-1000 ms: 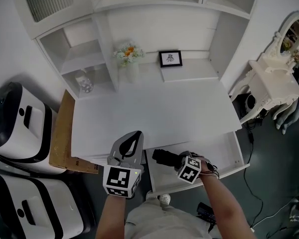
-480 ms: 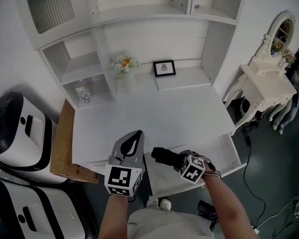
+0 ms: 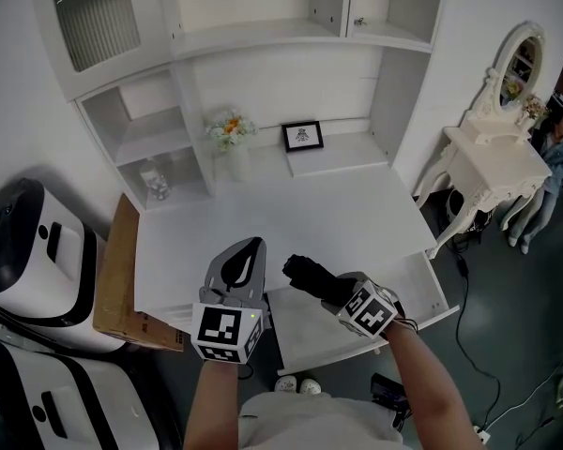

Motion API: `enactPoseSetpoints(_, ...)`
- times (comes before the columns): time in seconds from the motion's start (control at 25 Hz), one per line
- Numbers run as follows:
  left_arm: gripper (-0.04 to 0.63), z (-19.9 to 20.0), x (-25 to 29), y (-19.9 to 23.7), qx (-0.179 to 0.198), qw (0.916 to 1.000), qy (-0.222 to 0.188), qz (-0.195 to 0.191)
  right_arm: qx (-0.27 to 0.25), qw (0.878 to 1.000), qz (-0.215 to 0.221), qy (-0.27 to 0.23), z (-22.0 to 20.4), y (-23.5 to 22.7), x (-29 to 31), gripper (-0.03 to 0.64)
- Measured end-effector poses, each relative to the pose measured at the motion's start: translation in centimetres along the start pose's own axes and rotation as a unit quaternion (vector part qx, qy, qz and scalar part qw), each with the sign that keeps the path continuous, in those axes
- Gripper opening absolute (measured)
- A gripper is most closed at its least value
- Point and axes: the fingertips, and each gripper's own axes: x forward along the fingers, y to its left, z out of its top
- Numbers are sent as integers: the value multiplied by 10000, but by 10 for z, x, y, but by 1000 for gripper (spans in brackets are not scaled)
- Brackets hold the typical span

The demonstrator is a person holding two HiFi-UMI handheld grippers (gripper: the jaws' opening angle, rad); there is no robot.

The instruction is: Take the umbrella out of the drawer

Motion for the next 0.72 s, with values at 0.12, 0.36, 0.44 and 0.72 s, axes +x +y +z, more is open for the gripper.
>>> enactPoseSetpoints(0.12,11,5,0,-2,42,10000,-67,2,206,9995,-116,-197,7,-5,-9,239)
enactPoseSetpoints(0.36,11,15,1,0,99,9998,-186,22,596,9958,-452,-523,20,-21,-26,238)
enactPoseSetpoints(0.44,11,18,2,-1,133,9997,-215,0,729,9936,-584,-638,23,-28,-32,239)
enactPoseSetpoints(0.72,11,27,5,-2,235,9992,-305,-67,1187,9809,-1069,-1111,39,-51,-60,239)
